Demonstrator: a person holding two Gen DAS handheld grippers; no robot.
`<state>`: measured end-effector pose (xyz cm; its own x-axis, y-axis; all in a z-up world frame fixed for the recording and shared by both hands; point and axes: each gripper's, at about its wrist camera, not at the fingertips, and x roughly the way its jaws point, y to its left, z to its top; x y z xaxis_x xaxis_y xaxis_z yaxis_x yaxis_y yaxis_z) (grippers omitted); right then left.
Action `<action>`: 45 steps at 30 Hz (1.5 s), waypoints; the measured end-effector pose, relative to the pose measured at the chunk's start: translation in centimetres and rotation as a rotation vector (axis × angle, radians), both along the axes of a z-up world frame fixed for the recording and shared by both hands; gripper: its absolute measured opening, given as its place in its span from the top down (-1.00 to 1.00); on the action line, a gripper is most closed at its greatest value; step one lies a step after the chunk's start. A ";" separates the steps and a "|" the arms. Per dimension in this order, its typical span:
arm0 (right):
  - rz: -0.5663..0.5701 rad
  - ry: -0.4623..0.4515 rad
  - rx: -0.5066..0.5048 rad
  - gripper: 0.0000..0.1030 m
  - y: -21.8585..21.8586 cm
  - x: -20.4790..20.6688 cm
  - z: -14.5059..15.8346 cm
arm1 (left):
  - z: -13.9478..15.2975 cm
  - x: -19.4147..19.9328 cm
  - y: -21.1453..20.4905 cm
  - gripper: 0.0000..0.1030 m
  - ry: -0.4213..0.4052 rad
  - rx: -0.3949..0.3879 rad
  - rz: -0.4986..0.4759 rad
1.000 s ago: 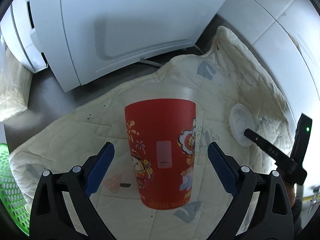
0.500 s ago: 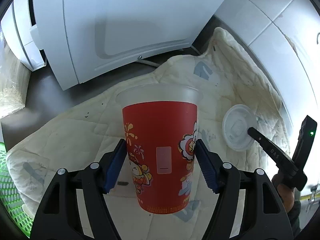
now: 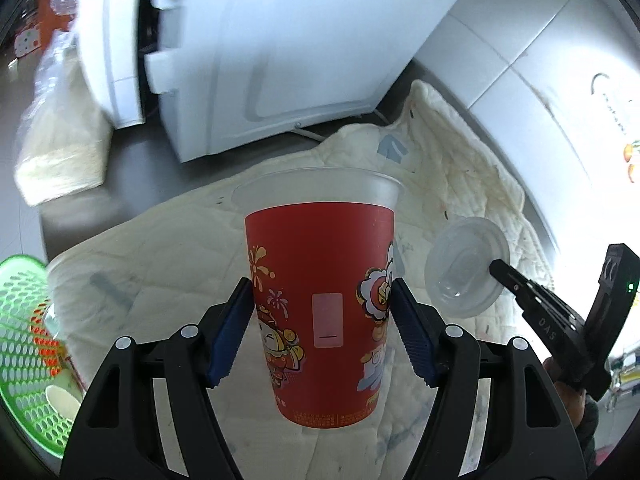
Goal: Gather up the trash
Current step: 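Grasp the red paper cup with the left gripper while the right grasps the clear lid, then carry the red cup and clear lid over the green basket and release them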
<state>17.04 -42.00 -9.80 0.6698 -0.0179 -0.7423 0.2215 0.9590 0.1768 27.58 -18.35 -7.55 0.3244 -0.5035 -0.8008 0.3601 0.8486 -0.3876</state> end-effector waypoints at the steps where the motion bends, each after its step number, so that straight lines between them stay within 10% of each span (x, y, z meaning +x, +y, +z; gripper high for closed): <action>1: 0.019 -0.008 -0.001 0.90 0.9 -0.4 0.5 | 0.5 -0.5 0.9 -0.32 -0.011 -0.004 0.007; 16: 0.315 -0.071 0.016 0.90 16.4 -1.2 3.8 | 3.8 -5.4 16.6 -0.32 -0.086 -0.024 0.217; 28: 0.532 -0.014 0.045 0.90 31.0 3.0 2.0 | 0.9 -5.4 29.3 -0.32 -0.044 0.063 0.438; 45: 0.616 0.106 0.072 0.54 40.8 5.3 -2.7 | -2.7 -4.5 36.6 -0.36 0.034 0.078 0.541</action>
<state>22.39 -1.25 -12.47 0.4642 0.4005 -0.7900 -0.3476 0.9028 0.2534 23.07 18.26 -10.25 0.4939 -0.2109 -0.8436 -0.1469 0.9360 -0.3199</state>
